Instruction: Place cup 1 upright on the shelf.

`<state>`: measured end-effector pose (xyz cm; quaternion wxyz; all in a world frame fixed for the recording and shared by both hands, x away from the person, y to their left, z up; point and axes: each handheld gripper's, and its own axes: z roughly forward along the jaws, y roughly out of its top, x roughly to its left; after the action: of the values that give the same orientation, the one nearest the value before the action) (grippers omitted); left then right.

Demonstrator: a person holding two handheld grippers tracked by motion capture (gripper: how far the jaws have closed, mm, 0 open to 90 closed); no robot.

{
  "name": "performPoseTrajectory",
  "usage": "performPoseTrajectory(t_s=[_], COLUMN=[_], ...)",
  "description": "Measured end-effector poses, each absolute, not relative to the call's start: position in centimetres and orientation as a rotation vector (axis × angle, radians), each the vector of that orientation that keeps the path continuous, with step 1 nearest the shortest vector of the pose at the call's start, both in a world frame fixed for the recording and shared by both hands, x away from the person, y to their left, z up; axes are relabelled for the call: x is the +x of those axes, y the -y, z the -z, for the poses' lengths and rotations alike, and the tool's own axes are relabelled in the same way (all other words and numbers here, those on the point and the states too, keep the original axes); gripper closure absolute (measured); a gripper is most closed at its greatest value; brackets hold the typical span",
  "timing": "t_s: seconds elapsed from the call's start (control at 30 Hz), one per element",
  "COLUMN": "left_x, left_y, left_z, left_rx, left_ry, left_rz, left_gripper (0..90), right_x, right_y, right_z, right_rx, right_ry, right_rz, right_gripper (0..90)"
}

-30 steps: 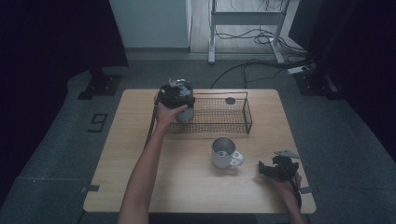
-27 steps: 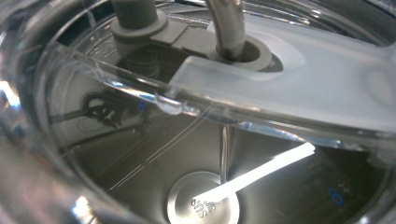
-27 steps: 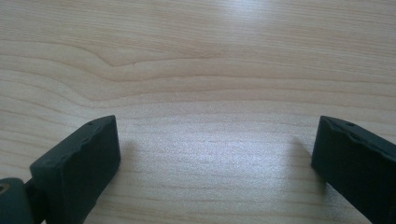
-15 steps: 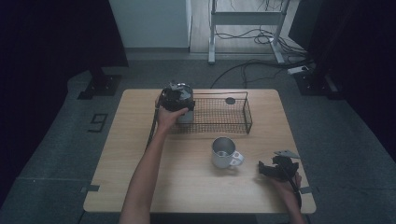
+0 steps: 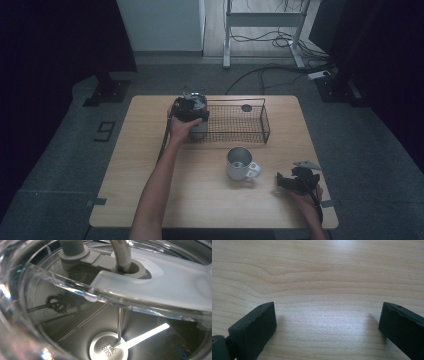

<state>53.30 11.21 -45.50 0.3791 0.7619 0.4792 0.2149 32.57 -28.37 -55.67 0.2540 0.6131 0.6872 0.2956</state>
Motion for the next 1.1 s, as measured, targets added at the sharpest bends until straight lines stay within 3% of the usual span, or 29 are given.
performPoseTrajectory(t_s=[1.1], left_x=[52.7], left_y=[-10.8], left_z=[46.7], left_rx=[1.962], left_ry=[-1.198], left_rz=[-0.579], left_gripper=[3.9], right_x=[32.6], right_y=[28.4], right_z=[55.7], right_rx=[1.664], right_ry=[-1.868], right_rz=[-0.803], right_gripper=[1.0])
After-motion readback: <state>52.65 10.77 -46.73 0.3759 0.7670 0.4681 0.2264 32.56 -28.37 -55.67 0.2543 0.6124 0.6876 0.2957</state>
